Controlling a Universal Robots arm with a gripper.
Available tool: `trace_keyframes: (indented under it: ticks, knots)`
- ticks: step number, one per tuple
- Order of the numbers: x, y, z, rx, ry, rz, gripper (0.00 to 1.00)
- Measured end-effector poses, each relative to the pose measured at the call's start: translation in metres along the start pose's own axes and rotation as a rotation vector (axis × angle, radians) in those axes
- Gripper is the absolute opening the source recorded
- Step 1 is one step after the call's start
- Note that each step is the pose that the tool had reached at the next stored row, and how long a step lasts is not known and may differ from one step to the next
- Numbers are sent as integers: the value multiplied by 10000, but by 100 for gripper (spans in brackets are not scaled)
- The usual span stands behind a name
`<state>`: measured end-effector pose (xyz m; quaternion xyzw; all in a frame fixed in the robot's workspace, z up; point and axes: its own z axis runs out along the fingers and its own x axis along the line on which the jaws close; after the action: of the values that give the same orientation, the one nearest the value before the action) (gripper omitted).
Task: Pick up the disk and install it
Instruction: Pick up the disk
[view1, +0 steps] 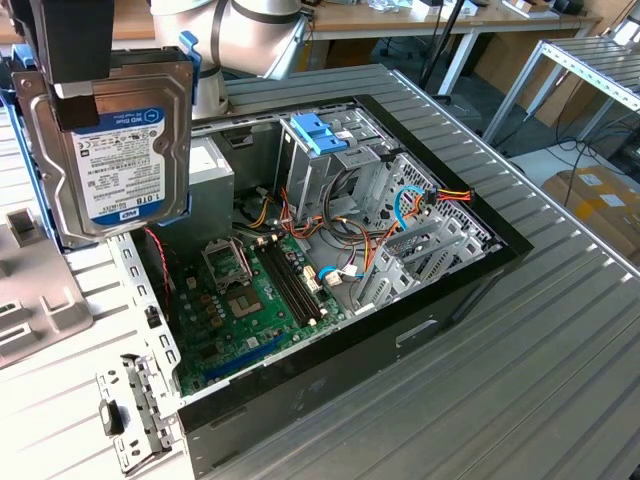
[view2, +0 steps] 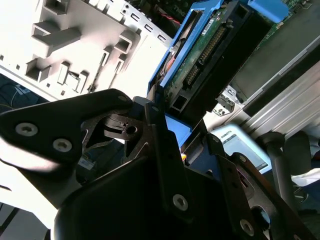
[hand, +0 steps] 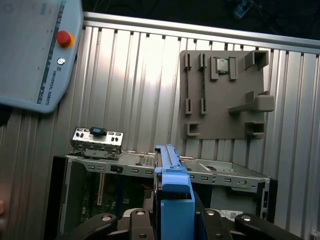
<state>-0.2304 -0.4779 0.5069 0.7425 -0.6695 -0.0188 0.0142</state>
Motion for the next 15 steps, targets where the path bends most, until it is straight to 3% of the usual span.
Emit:
trace_keyframes:
  ticks: [15]
  knots:
    - [103, -50, 11, 0, 0, 0, 37]
